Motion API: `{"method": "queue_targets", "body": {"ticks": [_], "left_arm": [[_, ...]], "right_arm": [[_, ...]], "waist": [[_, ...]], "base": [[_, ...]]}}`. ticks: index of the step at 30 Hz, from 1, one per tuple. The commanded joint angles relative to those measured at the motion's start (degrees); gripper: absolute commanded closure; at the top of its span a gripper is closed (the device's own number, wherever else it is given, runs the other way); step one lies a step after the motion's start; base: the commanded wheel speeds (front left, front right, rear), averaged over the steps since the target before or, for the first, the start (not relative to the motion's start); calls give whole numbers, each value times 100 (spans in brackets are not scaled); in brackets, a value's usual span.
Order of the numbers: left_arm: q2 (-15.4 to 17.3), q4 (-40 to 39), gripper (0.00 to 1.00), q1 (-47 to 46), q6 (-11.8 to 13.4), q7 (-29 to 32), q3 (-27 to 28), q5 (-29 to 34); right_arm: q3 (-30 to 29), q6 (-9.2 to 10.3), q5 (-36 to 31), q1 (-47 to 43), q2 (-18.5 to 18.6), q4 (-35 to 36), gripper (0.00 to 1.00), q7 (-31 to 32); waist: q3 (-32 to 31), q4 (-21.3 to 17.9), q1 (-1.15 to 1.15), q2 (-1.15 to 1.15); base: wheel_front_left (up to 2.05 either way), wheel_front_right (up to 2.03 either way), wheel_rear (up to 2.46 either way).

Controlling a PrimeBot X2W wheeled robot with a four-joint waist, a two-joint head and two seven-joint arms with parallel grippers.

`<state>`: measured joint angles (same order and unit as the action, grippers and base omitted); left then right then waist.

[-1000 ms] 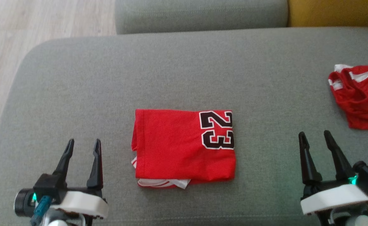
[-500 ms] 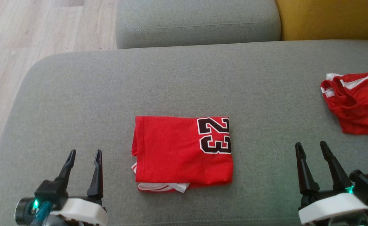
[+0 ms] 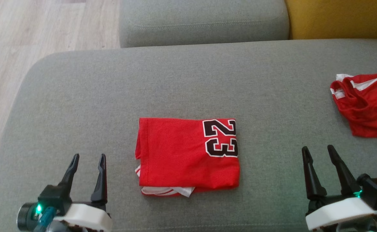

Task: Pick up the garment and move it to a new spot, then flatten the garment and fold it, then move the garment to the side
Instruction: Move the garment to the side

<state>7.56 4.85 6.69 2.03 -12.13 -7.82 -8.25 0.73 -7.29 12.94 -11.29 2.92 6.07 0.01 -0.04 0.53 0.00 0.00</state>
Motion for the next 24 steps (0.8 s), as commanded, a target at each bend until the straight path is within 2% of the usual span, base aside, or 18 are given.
{"method": "queue_targets", "body": {"ticks": [1,6,11,19,24], "left_arm": [[102,-239,0,-296,48,-26,174,-24],[93,-358,0,-478,110,-91,99,83],[-8,-494,0,-872,142,-172,-64,198],[-228,-465,0,-1471,143,-279,-291,242],[-302,-776,0,-1573,163,-284,-341,345]], "right_arm": [[87,-20,-51,167,95,242,0,-6],[79,-20,-109,243,157,262,0,78],[236,-20,-240,530,333,-63,0,379],[769,-20,-45,1264,415,-1202,0,830],[968,-20,160,1483,349,-1868,0,1392]], "waist": [[41,18,0,0],[266,151,0,0],[685,515,0,0],[1187,1158,0,0],[1282,1372,0,0]], "base": [[0,0,0],[0,0,0],[0,0,0],[0,0,0],[0,0,0]]}}
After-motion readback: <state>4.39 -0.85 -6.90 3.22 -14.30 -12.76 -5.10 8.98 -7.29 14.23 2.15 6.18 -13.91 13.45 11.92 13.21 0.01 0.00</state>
